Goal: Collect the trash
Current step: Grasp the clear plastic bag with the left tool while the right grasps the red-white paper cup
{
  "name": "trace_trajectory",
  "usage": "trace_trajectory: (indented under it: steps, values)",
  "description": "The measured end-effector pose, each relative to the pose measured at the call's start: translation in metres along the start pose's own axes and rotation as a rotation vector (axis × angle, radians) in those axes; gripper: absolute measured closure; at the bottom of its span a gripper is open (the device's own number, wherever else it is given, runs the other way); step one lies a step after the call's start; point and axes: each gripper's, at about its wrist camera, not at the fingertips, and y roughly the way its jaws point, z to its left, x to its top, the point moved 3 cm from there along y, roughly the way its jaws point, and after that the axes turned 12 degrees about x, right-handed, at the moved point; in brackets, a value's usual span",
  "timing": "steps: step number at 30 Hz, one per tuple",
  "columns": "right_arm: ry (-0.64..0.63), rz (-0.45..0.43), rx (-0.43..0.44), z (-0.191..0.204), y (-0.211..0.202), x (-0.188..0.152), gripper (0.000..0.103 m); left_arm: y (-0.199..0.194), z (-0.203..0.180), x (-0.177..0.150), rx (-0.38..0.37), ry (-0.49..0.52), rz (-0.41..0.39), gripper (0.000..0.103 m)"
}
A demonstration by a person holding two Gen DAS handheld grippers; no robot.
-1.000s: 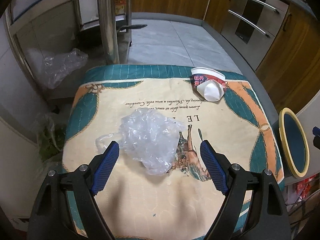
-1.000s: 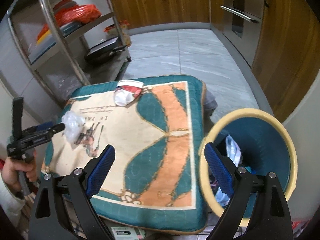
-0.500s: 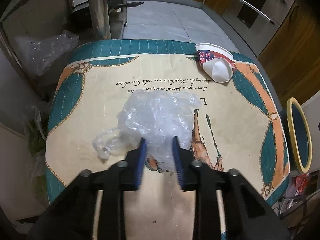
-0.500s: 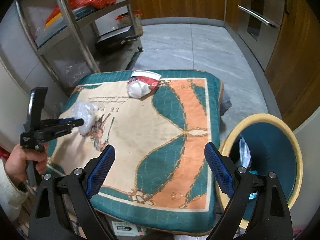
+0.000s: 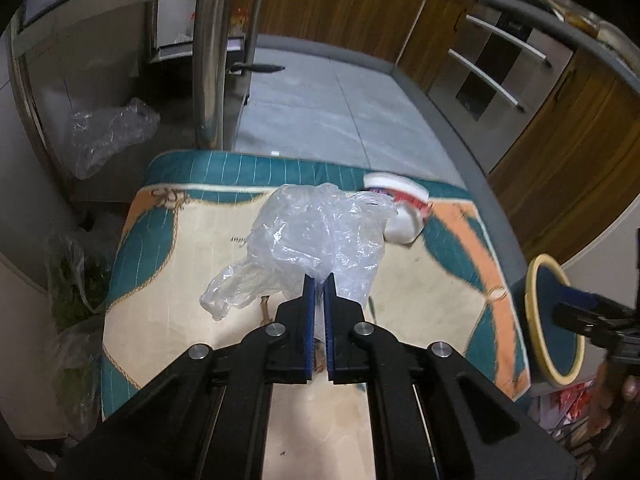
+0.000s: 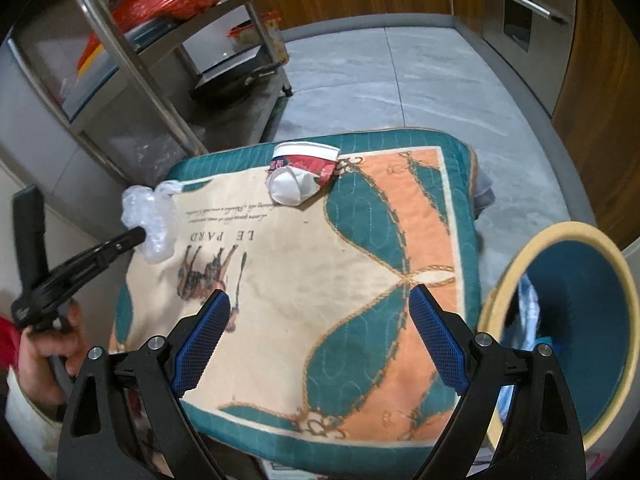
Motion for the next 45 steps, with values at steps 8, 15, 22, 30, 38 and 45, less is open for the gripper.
trace_trajectory:
  steps: [8, 15, 22, 30, 38, 45]
  values:
    - [0.092, 0.019, 0.033, -0.012, 0.046, 0.022, 0.012, 0.001, -0.002, 0.006, -0.029, -0.011, -0.008, 0.099]
    - [0.175, -0.015, 0.064, -0.027, 0.083, 0.043, 0.012, 0.007, 0.000, 0.011, -0.040, -0.027, -0.006, 0.099]
    - [0.210, -0.055, 0.106, -0.034, 0.119, 0.065, 0.012, 0.014, 0.003, 0.013, -0.047, -0.045, 0.005, 0.099]
    - [0.237, -0.116, 0.121, -0.045, 0.150, 0.089, 0.012, 0.021, -0.001, 0.012, -0.062, -0.045, 0.026, 0.099]
    - [0.210, -0.170, 0.175, -0.047, 0.162, 0.096, 0.015, 0.026, -0.005, 0.012, -0.073, -0.035, 0.036, 0.099]
    - [0.148, -0.104, 0.242, -0.031, 0.172, 0.087, 0.066, 0.027, -0.004, 0.013, -0.068, -0.042, 0.039, 0.099]
